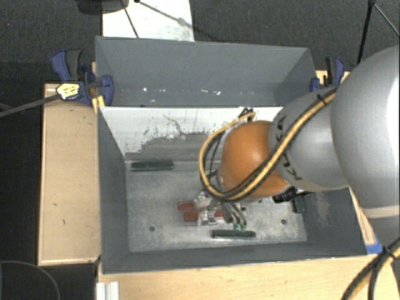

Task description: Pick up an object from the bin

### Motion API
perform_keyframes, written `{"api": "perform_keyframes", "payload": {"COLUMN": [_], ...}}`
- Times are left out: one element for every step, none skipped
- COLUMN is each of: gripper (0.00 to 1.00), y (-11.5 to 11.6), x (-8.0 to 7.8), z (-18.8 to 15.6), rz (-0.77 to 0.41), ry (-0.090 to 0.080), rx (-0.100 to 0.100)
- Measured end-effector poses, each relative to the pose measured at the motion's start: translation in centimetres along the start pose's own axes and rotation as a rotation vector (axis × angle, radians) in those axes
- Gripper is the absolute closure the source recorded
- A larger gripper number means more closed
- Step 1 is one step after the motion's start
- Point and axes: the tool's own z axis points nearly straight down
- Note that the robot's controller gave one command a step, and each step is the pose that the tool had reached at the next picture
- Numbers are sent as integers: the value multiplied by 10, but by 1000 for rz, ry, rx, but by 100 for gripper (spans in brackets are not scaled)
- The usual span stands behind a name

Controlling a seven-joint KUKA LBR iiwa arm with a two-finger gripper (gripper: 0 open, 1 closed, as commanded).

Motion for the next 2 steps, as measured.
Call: {"api": "perform_keyframes", "payload": {"gripper": [100,100], "y": [-6,0], "x": [2,-5], "z": [-29,-68], "rz": [-7,-5], "ry": [38,35], "rx": [7,6]}}
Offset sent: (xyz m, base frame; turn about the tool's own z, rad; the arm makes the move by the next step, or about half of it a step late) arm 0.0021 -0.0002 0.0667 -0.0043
